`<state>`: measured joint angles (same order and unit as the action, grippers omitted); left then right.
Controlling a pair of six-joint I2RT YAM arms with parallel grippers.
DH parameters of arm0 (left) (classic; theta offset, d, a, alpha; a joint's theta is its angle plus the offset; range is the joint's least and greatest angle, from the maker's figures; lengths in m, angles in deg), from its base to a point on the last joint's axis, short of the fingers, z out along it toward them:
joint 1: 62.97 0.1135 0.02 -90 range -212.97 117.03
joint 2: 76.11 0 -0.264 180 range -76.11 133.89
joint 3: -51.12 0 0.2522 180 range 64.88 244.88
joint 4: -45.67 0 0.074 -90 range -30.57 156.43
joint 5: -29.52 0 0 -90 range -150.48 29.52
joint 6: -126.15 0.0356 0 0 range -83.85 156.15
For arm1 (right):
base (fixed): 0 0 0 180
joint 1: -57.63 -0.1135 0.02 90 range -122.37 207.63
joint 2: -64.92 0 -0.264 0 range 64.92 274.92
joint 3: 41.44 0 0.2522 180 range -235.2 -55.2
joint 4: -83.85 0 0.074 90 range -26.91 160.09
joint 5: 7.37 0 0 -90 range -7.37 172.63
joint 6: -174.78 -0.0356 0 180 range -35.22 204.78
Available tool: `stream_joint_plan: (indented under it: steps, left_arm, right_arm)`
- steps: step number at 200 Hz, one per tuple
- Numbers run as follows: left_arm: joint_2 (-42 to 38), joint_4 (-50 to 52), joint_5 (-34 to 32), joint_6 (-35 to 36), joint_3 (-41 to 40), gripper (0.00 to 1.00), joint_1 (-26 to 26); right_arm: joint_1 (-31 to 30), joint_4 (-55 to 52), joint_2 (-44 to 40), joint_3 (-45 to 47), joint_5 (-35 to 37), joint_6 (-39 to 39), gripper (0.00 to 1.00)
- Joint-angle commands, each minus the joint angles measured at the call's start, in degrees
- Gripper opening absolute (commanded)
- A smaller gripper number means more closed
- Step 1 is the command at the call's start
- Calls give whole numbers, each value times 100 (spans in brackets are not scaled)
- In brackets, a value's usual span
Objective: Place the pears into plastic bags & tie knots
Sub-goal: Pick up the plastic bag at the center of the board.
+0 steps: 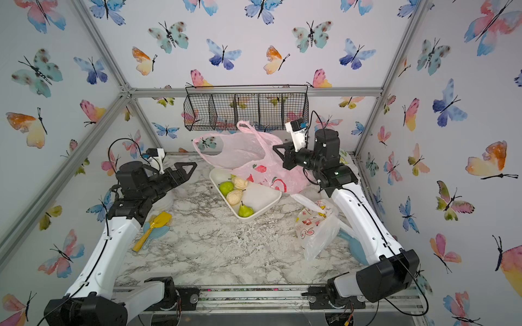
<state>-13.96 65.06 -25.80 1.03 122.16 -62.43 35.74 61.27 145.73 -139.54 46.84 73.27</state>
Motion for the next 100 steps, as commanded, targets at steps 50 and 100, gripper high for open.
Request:
stream_joint_plan:
  steps: [50,100]
  left_arm:
    - [159,-2469,747,-1376,-557,91,-106]
    - [758,-2649,171,-931,-221,29,-54]
  right_arm:
    - [-289,3160,39,1195,-1268,-2239,3]
    - [-290,4354,417,1721,-1737,-3275,3]
